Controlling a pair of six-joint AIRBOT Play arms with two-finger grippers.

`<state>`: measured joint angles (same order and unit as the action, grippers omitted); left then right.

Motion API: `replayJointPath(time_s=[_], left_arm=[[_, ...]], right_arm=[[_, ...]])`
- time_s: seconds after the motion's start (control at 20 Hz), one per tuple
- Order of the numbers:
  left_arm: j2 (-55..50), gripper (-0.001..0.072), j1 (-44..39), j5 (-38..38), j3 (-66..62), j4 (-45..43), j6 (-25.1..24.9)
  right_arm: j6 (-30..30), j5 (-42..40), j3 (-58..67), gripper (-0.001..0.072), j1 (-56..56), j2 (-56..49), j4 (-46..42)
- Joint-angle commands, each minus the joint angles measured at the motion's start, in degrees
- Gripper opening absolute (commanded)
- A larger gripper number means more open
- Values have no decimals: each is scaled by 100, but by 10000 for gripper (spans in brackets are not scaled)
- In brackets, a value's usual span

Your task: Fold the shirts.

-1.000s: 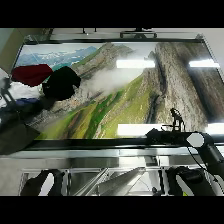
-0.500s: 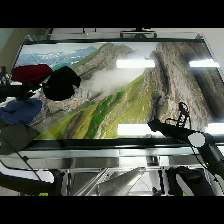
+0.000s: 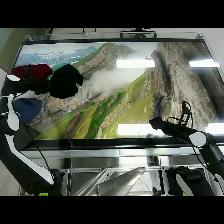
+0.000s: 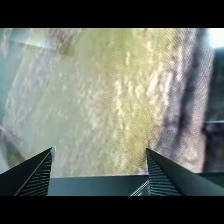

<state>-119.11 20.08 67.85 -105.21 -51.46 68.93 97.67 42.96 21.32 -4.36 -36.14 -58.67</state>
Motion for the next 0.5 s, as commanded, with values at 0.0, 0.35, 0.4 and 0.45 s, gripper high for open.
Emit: replayJointPath(time_s=[0.0,0.35,0.4,0.45], left_arm=[[-247,4,-55,752,-605,68,-2],[776,5,-828,1930,-651,3388,-527],[1045,5,-1093,2100,-426,3735,-643],[1335,5,-1419,2227,-168,3794,-697]], right_arm=[[0,13,4,548,4,7,94],[-525,433,627,28,63,4,2],[-658,584,850,28,190,4,-81],[-791,765,1054,28,369,2,-87]])
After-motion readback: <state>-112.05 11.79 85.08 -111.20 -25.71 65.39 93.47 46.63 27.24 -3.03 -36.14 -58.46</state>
